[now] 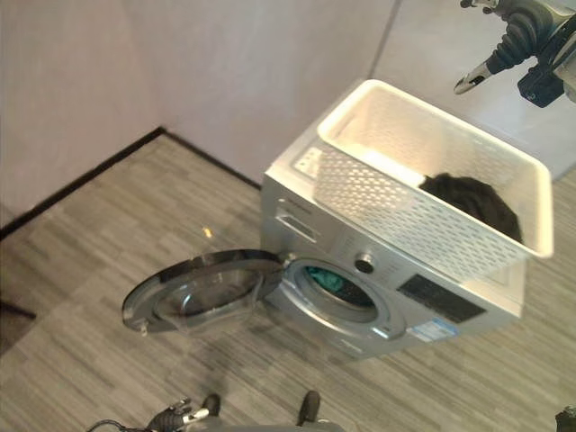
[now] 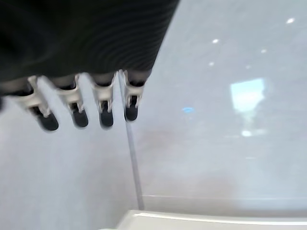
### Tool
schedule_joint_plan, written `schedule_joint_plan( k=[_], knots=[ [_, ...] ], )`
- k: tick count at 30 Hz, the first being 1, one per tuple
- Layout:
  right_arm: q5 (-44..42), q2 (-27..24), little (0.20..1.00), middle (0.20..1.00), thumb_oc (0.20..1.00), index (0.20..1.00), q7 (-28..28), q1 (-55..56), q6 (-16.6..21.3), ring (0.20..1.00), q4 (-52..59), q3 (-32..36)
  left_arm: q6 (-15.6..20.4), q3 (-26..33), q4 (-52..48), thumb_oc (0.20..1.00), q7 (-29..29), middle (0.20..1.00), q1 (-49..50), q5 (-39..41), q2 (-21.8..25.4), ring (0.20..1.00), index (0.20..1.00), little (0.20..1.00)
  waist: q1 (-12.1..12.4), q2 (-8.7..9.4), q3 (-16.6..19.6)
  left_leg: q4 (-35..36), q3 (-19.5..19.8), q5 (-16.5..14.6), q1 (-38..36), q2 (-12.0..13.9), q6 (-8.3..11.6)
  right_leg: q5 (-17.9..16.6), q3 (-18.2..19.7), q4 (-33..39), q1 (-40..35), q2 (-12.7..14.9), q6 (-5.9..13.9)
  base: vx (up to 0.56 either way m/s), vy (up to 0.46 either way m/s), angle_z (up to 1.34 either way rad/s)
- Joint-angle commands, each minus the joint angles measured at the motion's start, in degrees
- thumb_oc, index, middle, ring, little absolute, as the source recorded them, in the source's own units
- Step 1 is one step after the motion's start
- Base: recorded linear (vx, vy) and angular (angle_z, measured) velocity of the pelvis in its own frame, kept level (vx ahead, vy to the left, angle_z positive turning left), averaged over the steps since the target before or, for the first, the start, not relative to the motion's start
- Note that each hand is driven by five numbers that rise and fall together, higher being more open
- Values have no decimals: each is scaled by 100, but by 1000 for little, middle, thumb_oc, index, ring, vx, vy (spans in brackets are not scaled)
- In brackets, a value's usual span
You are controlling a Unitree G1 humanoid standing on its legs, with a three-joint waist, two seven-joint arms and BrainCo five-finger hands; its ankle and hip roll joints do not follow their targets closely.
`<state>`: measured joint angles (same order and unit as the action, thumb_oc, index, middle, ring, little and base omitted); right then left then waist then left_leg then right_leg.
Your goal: Grab the laundry basket,head to the washer,open it,put in the laundry and shut it.
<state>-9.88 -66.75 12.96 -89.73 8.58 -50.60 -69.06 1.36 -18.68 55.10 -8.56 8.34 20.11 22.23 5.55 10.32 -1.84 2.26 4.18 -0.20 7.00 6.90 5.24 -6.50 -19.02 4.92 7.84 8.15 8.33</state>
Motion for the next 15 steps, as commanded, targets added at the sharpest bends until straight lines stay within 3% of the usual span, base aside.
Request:
schedule_joint_plan(
  k=[1, 15],
  knots=[
    [334, -349, 1000, 1000, 1000, 1000, 267, -596, -411, 1000, -563, -505, -59, -59, 87, 1000, -84, 1000, 73, -91, 304, 1000, 1000, 1000, 62, 406, -185, 274, 218, 195, -80, 209, -45, -246, 109, 8, -176, 56, 343, 20, -13, 46],
    [1061, -552, 1000, 1000, 1000, 1000, 339, -717, -616, 1000, -1121, -877, -112, -136, 29, 1000, -51, 1000, -246, -37, 319, 1000, 1000, 1000, -7, 307, -236, 274, 238, 186, 25, 110, -92, -208, 123, 8, -109, 102, 320, 7, 6, 2]
  ],
)
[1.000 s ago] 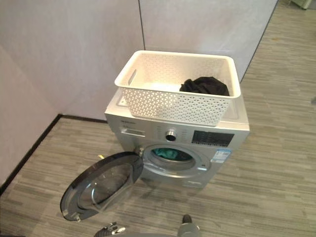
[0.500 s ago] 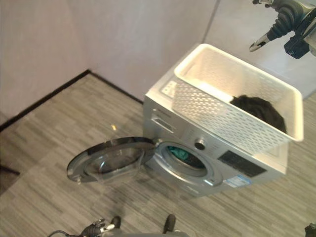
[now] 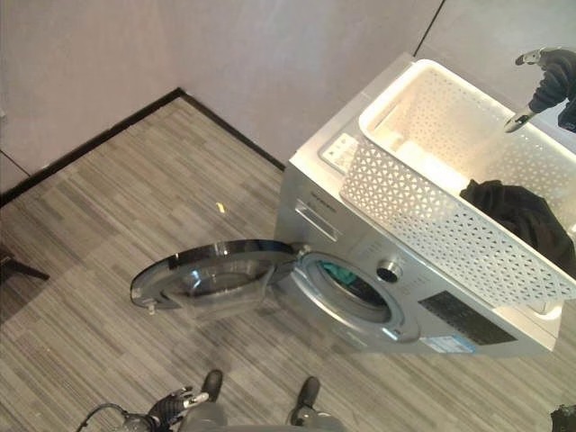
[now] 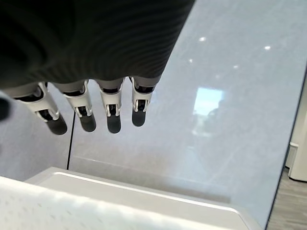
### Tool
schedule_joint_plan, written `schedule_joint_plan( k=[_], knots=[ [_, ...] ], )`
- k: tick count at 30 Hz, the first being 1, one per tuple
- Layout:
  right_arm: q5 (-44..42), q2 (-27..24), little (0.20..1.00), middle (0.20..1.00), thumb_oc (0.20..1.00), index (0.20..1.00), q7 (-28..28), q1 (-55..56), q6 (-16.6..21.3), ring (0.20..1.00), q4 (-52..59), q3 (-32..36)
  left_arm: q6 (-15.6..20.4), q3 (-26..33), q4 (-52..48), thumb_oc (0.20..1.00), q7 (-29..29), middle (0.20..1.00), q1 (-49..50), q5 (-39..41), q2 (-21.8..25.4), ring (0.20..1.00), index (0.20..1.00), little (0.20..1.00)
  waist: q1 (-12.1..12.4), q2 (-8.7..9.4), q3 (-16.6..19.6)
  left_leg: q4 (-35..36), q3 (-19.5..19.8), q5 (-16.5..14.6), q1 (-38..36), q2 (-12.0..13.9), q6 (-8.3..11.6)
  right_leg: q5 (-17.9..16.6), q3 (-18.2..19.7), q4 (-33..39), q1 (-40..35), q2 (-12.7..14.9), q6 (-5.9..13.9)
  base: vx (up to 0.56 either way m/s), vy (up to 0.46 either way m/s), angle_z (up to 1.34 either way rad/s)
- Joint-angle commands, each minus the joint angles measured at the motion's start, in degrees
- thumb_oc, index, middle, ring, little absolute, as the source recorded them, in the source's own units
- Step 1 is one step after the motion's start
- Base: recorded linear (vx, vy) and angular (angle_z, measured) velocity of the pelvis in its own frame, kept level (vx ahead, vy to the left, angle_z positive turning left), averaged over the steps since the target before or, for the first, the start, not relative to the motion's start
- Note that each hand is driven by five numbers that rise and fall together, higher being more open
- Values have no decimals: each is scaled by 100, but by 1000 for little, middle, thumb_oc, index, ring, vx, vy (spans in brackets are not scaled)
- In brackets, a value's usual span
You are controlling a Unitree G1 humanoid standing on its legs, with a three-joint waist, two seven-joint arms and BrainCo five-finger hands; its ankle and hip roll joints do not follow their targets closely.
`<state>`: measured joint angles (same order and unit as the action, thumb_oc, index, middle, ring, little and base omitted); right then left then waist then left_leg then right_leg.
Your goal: Grab the laundry basket,head to the washer,open it,put in the laundry and shut it.
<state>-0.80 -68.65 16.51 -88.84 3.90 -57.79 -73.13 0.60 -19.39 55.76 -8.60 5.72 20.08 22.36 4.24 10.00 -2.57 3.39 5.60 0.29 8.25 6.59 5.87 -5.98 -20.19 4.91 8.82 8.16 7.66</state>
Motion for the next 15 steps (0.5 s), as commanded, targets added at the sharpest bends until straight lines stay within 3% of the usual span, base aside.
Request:
schedule_joint_plan(
  k=[1, 8, 15],
  knots=[
    [153, -360, 1000, 1000, 1000, 1000, -15, -812, -146, 1000, -405, -477, -37, -65, -38, 1000, -47, 1000, 16, -34, 304, 1000, 1000, 1000, 127, 337, -165, 161, 94, 135, -102, 140, -155, -260, 242, 9, -207, 101, 387, 7, 16, -6],
    [-54, -578, 1000, 1000, 1000, 1000, 249, 245, -97, 1000, 538, 35, -50, -167, -478, 1000, -158, 1000, 11, 132, 261, 1000, 1000, 1000, 29, 260, -172, 161, 22, 97, -173, 143, -177, -233, 287, 9, -225, 107, 392, -4, 5, -6],
    [84, -266, 1000, 1000, 1000, 1000, 324, 1034, -94, 1000, 232, 591, -65, -351, -713, 1000, -245, 1000, 3, 166, 348, 1000, 1000, 1000, 96, 290, -211, 161, 52, 112, -112, 158, -173, -243, 278, 9, -163, 88, 390, -29, -24, -5]
  ],
)
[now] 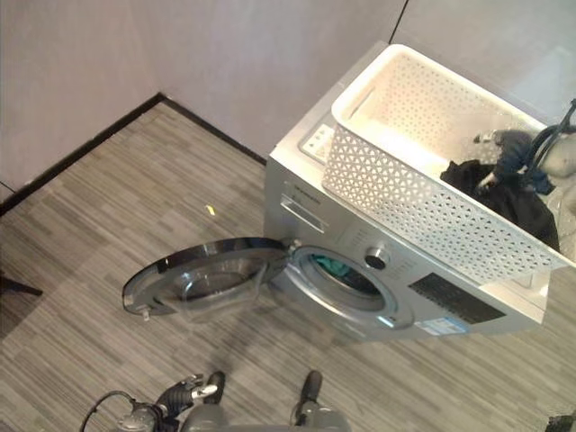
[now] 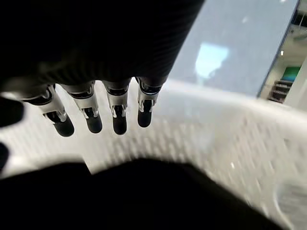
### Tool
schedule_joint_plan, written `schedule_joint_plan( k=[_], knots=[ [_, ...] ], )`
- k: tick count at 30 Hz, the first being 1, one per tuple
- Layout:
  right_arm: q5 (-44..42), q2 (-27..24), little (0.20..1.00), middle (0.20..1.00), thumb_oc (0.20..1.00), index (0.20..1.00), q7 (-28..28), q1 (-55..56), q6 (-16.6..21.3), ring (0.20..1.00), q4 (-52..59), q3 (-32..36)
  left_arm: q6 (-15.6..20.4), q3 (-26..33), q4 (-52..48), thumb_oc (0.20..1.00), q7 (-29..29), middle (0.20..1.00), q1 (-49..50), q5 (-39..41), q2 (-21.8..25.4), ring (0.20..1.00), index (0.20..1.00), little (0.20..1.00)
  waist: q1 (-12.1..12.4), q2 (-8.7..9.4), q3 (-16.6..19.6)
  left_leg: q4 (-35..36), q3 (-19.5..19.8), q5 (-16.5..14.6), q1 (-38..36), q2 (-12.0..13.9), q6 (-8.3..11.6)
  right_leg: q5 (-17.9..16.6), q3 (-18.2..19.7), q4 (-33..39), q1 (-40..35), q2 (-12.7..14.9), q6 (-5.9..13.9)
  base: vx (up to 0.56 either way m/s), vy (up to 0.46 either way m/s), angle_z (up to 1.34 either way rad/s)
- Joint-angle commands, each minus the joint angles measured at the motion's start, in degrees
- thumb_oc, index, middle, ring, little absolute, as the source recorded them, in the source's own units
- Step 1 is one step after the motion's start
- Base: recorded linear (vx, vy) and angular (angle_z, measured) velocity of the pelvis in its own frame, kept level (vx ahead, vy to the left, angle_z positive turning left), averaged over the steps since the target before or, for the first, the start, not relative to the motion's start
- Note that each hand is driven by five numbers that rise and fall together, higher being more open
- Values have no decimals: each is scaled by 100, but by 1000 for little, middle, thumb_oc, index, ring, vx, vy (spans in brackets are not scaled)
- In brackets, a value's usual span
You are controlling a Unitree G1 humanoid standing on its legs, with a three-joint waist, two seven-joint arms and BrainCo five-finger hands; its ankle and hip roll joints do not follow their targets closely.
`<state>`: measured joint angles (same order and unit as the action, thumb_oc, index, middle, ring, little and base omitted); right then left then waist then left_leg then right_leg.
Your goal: Grab the laundry basket,head to the washer,open it,put in the laundry and shut it.
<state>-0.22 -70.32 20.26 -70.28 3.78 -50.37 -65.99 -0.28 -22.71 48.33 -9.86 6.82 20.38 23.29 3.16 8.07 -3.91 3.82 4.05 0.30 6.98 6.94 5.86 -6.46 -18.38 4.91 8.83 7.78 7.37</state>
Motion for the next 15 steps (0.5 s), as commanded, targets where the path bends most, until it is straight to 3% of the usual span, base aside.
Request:
schedule_joint_plan(
  k=[1, 6, 9, 12, 15],
  knots=[
    [93, -32, 1000, 1000, 1000, 1000, -24, -877, -97, 1000, -570, -184, 31, -14, 72, 1000, -117, 1000, -98, 122, 267, 1000, 1000, 1000, 218, 489, -86, 118, 215, 115, 32, 131, -171, -193, 100, 9, -152, 119, 412, -30, -27, -1],
    [547, 42, 1000, 1000, 1000, 1000, 244, -507, -95, 1000, -326, -318, 1, 52, 228, 1000, -171, 1000, -2, -46, 243, 1000, 1000, 1000, 285, 490, -111, 118, 254, 134, 62, 157, -174, -168, 73, 9, -157, 100, 400, -16, -13, 0],
    [1325, 270, 1000, 1000, 1000, 1000, 203, 303, 46, 1000, 571, -136, -6, 77, 43, 1000, -170, 1000, -21, -21, 216, 1000, 1000, 1000, 353, 441, -184, 115, 304, 138, 99, 155, -194, -166, 62, 9, -156, 81, 398, -42, -30, 2],
    [1046, 262, 1000, 1000, 1000, 1000, 552, 703, 1, 1000, 1336, 49, -6, 102, 24, 1000, -163, 1000, 4, -40, 256, 1000, 1000, 1000, 391, 472, -202, 113, 327, 140, 108, 163, -198, -148, 30, 9, -161, 72, 391, -11, -6, 0],
    [869, 253, 1000, 1000, 1000, 1000, 903, 739, -6, 1000, 1754, -231, -10, 42, -51, 1000, -275, 1000, 51, -25, 275, 1000, 1000, 1000, 414, 479, -200, 112, 341, 139, 112, 167, -196, -134, 14, 9, -165, 61, 382, -15, -20, 10]
  ],
)
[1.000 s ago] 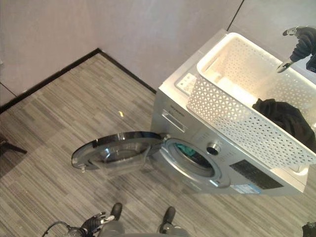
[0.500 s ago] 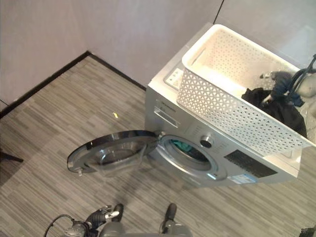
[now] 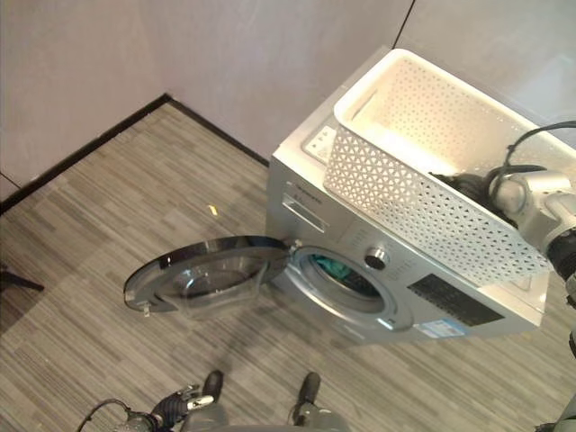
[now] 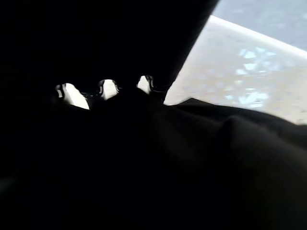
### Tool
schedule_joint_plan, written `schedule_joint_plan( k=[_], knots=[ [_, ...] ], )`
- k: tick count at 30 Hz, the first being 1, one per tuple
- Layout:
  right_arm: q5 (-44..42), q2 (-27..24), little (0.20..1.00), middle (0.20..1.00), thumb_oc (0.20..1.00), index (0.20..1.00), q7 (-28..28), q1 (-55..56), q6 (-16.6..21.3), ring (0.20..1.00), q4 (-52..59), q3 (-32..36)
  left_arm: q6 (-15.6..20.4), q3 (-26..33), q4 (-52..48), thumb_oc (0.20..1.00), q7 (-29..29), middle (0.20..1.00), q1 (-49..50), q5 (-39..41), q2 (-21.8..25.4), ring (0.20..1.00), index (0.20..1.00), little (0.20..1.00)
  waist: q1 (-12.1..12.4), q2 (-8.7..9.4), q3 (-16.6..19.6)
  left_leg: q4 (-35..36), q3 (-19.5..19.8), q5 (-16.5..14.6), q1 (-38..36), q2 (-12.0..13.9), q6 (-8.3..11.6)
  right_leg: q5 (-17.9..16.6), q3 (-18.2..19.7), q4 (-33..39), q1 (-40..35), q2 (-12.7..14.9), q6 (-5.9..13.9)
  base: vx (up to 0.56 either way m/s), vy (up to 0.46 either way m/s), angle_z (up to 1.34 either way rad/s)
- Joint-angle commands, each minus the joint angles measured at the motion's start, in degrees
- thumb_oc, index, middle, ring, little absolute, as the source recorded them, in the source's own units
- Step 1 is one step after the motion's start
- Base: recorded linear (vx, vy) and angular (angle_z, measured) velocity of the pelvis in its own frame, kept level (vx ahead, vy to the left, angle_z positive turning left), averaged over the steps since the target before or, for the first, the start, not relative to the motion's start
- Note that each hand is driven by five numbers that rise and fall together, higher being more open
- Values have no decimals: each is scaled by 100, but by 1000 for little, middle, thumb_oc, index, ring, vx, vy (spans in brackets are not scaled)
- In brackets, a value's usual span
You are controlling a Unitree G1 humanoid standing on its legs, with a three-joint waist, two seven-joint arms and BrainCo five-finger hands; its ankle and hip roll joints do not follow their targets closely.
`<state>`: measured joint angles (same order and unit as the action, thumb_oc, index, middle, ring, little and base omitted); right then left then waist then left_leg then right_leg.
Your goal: Grab the laundry basket,head to the washer,open it,put in the laundry and shut it.
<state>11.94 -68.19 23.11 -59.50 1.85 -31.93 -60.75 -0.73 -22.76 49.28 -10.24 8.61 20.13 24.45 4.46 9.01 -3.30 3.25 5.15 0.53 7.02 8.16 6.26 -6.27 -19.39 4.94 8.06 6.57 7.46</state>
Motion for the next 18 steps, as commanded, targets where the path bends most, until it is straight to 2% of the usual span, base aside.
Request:
schedule_joint_plan(
  k=[1, 5, 6, 11, 18],
  knots=[
    [-298, 56, 1000, 1000, 1000, 1000, 650, -379, 207, 1000, -16, -866, 33, 39, -185, 1000, -260, 1000, -118, 17, 193, 1000, 1000, 1000, 305, 395, -270, 165, 235, 116, 111, 50, -234, -154, 114, 6, -88, 181, 372, -21, -23, 10],
    [9, 154, 1000, 1000, 1000, 1000, 760, -511, 300, 1000, 256, -1194, 30, 71, -122, 1000, -267, 1000, -83, -48, 217, 1000, 1000, 1000, 349, 385, -263, 164, 248, 121, 132, 51, -234, -154, 104, 6, -83, 181, 377, -4, -4, 1],
    [80, 170, 200, 200, 200, 200, 706, -517, 315, 200, 289, -1177, 28, 111, -78, 1000, -248, 1000, -87, -46, 195, 1000, 1000, 1000, 355, 375, -262, 162, 245, 125, 133, 55, -236, -157, 107, 6, -77, 183, 378, 0, 0, 0],
    [555, 163, 200, 200, 200, 200, 274, -502, 343, 200, 109, -858, 18, 263, 202, 1000, -101, 1000, -98, -136, 104, 1000, 1000, 1000, 350, 349, -251, 165, 238, 127, 122, 57, -240, -159, 126, 6, -80, 177, 377, 0, 0, 0],
    [1240, 209, 200, 200, 200, 200, -630, -301, 316, 200, -438, 71, 52, 314, 457, 1000, 67, 1000, -213, -221, -63, 1000, 1000, 1000, 247, 316, -122, 167, 189, 89, 20, 59, -246, -161, 175, 6, -158, 180, 376, 0, 0, 0]
  ],
)
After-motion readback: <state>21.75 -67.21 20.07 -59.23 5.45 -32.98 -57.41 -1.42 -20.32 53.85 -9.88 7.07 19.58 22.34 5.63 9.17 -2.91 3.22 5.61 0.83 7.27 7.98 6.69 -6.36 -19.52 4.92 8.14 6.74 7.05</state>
